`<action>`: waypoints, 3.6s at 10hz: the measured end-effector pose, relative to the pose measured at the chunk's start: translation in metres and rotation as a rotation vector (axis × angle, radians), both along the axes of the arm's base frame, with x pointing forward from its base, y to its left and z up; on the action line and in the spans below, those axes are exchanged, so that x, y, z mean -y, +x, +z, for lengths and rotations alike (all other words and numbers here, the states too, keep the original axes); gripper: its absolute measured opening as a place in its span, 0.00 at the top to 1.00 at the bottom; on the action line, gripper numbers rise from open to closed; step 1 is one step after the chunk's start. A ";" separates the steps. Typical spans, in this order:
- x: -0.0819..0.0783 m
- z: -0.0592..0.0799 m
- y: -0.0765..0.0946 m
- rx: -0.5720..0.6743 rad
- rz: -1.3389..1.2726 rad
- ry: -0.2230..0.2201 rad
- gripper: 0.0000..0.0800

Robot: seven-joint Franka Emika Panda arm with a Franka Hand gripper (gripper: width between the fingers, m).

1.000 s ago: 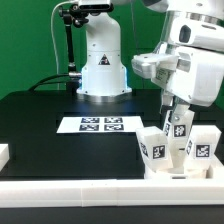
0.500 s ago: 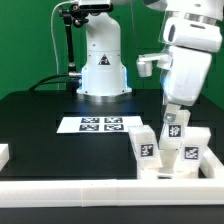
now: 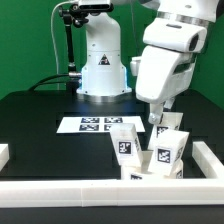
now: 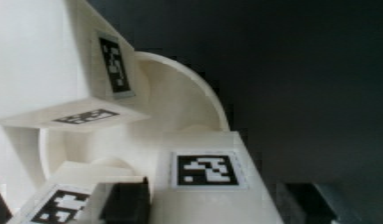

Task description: Assemble stool

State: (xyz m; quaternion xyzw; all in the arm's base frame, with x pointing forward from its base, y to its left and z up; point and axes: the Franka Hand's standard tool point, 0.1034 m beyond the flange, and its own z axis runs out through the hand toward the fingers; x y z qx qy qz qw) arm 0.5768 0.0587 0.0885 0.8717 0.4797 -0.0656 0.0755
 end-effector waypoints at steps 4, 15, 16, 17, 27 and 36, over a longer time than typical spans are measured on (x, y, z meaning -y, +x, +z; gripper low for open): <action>-0.001 0.002 -0.004 -0.021 -0.374 -0.022 0.57; 0.020 0.000 -0.004 -0.016 -0.528 0.009 0.57; 0.019 0.000 -0.004 -0.001 -0.619 0.001 0.57; 0.020 0.000 -0.004 0.016 -0.707 0.000 0.57; 0.024 -0.002 -0.004 0.077 -1.608 0.073 0.57; 0.016 -0.001 0.008 0.113 -2.267 0.174 0.57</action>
Offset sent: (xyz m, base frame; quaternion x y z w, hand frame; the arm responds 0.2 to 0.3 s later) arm 0.0000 0.0000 0.0000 0.0000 0.0000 0.1938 0.9810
